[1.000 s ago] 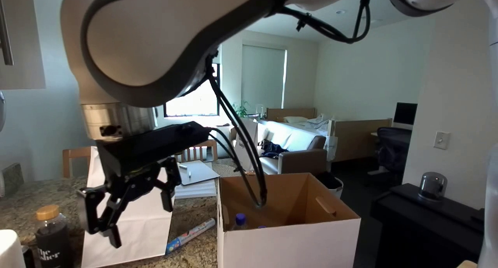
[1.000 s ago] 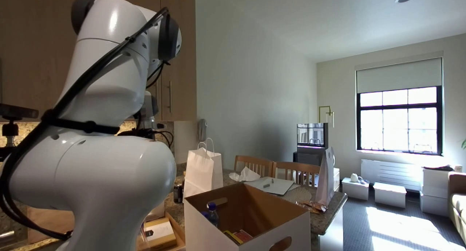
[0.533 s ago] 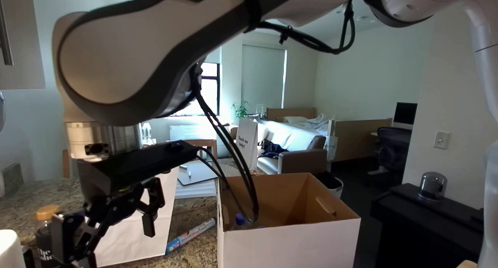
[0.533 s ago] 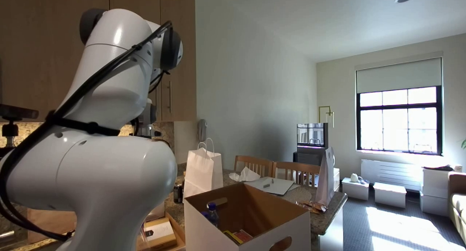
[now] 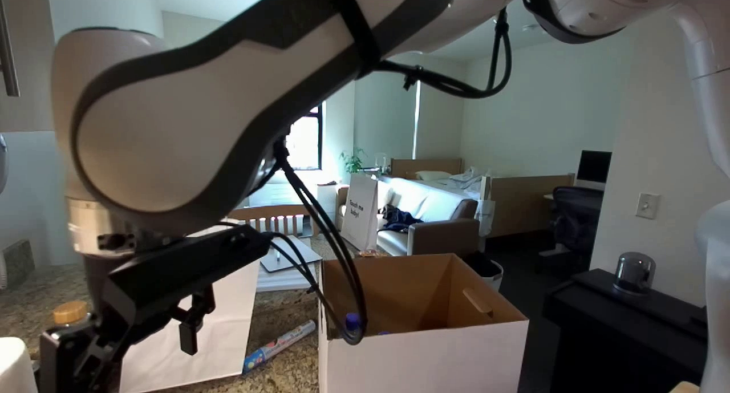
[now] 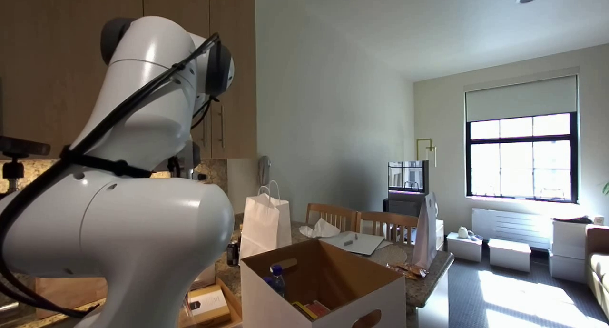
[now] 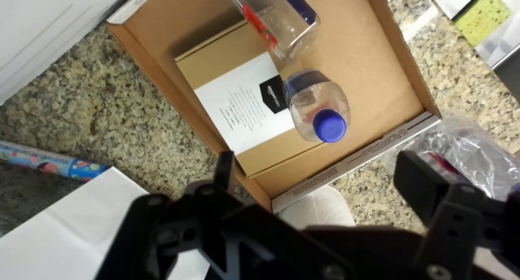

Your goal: Put two plastic bottles into the paper bag

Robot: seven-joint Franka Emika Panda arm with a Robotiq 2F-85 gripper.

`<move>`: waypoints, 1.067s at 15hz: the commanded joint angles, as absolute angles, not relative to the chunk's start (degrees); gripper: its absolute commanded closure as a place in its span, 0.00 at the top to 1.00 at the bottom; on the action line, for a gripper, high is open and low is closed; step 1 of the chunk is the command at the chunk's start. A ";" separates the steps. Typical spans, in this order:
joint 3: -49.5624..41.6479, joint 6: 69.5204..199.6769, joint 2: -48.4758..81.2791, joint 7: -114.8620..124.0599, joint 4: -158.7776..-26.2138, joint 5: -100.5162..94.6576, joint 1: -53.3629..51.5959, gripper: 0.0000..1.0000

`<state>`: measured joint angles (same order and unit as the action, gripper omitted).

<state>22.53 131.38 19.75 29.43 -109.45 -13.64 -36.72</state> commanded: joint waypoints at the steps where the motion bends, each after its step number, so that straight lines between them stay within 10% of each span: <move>1: 18.83 133.02 24.40 31.85 -106.67 -19.93 -43.05 1.00; 16: 15.41 131.57 40.39 15.58 -93.75 -8.21 -45.24 1.00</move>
<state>13.53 132.08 38.11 21.56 -95.57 -13.27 -47.21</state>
